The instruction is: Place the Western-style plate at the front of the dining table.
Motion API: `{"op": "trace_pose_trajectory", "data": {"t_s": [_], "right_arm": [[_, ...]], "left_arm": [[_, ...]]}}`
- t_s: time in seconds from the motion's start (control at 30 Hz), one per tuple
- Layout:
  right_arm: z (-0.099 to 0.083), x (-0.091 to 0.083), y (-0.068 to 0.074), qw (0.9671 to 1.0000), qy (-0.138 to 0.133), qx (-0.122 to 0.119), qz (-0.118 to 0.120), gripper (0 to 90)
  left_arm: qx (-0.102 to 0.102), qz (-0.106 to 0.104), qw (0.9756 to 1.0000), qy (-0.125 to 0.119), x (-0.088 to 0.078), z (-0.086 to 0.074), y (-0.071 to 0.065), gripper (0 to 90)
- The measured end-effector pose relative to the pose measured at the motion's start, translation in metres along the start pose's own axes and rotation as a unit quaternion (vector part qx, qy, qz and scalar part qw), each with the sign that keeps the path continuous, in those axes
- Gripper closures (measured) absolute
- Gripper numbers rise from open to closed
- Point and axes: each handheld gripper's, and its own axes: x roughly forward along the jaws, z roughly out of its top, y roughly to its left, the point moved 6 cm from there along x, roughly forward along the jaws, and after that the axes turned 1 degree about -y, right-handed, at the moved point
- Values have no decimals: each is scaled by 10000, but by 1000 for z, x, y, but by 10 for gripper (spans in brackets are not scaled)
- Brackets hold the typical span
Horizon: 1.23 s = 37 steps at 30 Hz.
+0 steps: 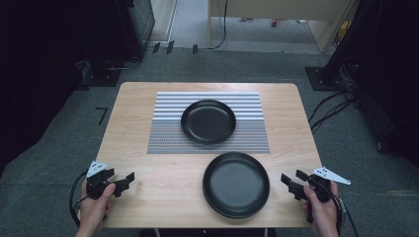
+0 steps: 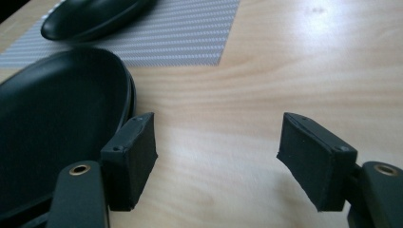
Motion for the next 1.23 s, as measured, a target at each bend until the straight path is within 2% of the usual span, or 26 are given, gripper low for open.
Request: {"op": "trace_pose_trajectory", "data": {"t_s": [0.17,0.23,0.37,0.4,0.53,0.6,0.7,0.73,0.8,0.83,0.87,1.1,1.17,1.23], "right_arm": [[-15,-13,-6,9999,39,-8,-115,280],[-22,-23,-13,9997,51,-10,-232,278],[-30,-32,-26,9993,50,68,-374,278],[-34,-37,-32,9987,48,50,-499,278],[-38,-41,-38,9975,83,-92,-692,275],[-42,-42,-42,9959,165,-189,-865,275],[-43,-40,-44,9949,230,-251,-952,275],[-43,-37,-44,9931,253,-391,-1077,274],[-43,-36,-43,9924,270,-448,-1118,274],[-43,-35,-42,9912,288,-530,-1175,272],[-43,-31,-41,9878,331,-746,-1325,256],[-45,-26,-39,9876,142,-826,-1327,194],[-46,-24,-39,9875,9,-799,-1356,140],[-47,-24,-40,9874,12,-783,-1378,136]], "left_arm": [[106,90,9999,48,-4,-8,6,132],[123,78,9998,121,-4,-14,6,132],[394,216,9989,123,-8,-21,5,133],[436,248,9987,98,-11,-24,8,133],[412,358,9985,70,-14,-26,14,133],[454,492,9977,66,-17,-28,19,133],[500,558,9972,52,-18,-29,21,133],[524,582,9969,38,-18,-30,21,133],[575,638,9963,18,-17,-30,20,133],[615,682,9958,10,-16,-31,20,133],[647,717,9953,24,-16,-31,19,133],[659,743,9951,28,-16,-31,19,132],[659,744,9950,30,-16,-31,19,132],[658,744,9950,29,-16,-31,19,133]]}}
